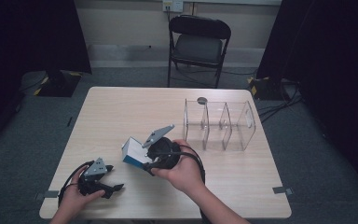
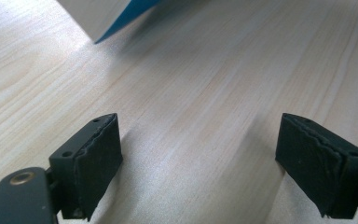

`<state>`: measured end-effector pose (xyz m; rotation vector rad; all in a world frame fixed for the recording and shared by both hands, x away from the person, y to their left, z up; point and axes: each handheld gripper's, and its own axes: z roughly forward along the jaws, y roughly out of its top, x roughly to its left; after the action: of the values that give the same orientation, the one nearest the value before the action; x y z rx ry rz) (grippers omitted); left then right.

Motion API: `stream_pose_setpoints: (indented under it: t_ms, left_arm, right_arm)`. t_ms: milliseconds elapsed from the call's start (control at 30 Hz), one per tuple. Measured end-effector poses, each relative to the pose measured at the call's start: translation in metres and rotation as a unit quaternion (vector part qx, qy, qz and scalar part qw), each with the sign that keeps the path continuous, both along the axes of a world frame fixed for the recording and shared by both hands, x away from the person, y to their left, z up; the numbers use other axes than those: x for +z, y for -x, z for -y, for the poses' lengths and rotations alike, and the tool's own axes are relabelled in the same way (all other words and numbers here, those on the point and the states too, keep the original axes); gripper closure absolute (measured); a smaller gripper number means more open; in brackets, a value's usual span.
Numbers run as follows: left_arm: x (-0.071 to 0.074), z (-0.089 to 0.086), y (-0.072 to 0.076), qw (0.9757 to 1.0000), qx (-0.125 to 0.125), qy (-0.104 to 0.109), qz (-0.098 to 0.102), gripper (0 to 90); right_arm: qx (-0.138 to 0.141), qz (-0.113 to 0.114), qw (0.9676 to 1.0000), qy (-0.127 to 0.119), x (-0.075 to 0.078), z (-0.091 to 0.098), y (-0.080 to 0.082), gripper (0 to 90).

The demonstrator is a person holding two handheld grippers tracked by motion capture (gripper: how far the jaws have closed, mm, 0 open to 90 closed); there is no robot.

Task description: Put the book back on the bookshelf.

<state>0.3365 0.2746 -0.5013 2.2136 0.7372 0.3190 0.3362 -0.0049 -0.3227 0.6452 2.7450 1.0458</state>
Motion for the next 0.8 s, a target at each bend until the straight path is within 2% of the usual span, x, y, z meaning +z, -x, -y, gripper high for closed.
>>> stream_pose_setpoints:
  t_ms: [67, 167, 300, 467, 533, 700, 800]
  left_arm:
    - [0.0, 0.0, 0.0, 1.0, 0.001, 0.003, -0.003, 13.6]
    - [0.001, 0.0, 0.001, 1.0, 0.003, -0.006, 0.001, 13.6]
    - [0.0, 0.0, 0.0, 1.0, 0.0, 0.001, -0.001, 13.5]
    - [0.0, 0.001, 0.0, 1.0, 0.005, -0.004, -0.001, 13.1]
    - [0.0, 0.001, 0.0, 1.0, 0.003, 0.001, -0.001, 13.0]
    - [0.0, 0.001, 0.0, 1.0, 0.004, 0.001, -0.001, 13.1]
    - [0.0, 0.001, -0.001, 1.0, 0.002, -0.003, -0.003, 13.0]
  right_arm:
    - [-0.002, -0.008, 1.0, 0.001, 0.005, 0.0, -0.002, 61.4]
    - [-0.001, -0.014, 0.9999, 0.009, 0.008, -0.002, -0.002, 61.5]
    - [0.005, -0.021, 0.9998, 0.004, 0.013, 0.002, 0.001, 61.5]
    - [0.0, -0.028, 0.9996, 0.0, 0.024, 0.01, 0.001, 61.3]
    - [0.002, -0.03, 0.9996, 0.002, 0.025, 0.008, -0.002, 61.1]
    - [0.012, -0.036, 0.9991, 0.021, 0.029, -0.005, -0.008, 60.8]
    - [0.012, -0.033, 0.9991, 0.025, 0.033, -0.009, -0.014, 60.6]
